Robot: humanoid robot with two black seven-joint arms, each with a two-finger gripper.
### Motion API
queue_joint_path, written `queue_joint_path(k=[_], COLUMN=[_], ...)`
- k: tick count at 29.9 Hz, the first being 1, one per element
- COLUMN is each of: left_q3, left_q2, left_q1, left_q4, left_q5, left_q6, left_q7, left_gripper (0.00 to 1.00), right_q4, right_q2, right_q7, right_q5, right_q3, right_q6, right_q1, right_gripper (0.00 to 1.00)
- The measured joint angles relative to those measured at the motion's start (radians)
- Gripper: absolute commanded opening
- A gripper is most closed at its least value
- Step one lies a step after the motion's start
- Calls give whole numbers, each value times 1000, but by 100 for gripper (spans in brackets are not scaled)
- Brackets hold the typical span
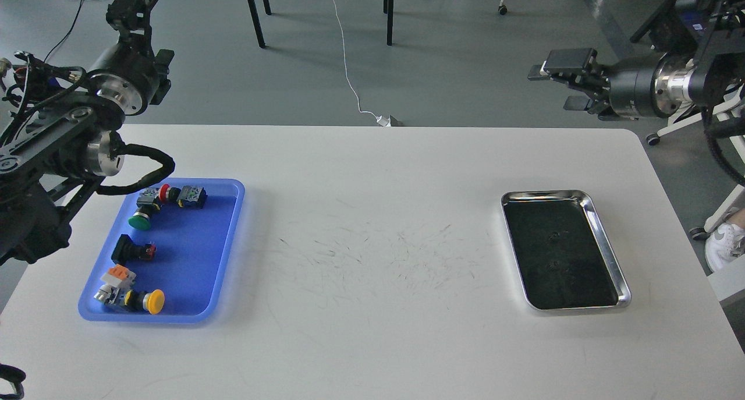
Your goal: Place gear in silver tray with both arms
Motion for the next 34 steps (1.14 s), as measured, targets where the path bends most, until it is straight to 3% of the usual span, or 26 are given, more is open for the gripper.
queue_joint_path(k=[8, 11, 14, 21, 34], left_q3=[-21, -25, -25, -30, -88], left_q2=[2, 1, -8, -61, -68], left_q1=[0, 2, 7, 24, 27], left_q4=[46, 103, 149, 173, 149], left_q5=[-88, -148, -185, -203, -208], left_q6=[-62, -118, -162, -188, -182], left_q7=[9, 9, 6, -9, -19], left_gripper=[98, 98, 98, 98, 98], right_q4=[-586, -679, -631, -272, -172], right_q2=[262, 353, 401, 421, 343], right_q7=[39, 40, 41, 41, 43], right_q5=[628, 754, 783, 782, 781], right_q3=[299, 406, 513, 677, 759], right_q6=[0, 0, 0, 0, 0], right_q1=[-126, -211, -321, -596, -711], right_gripper=[99, 99, 99, 99, 99])
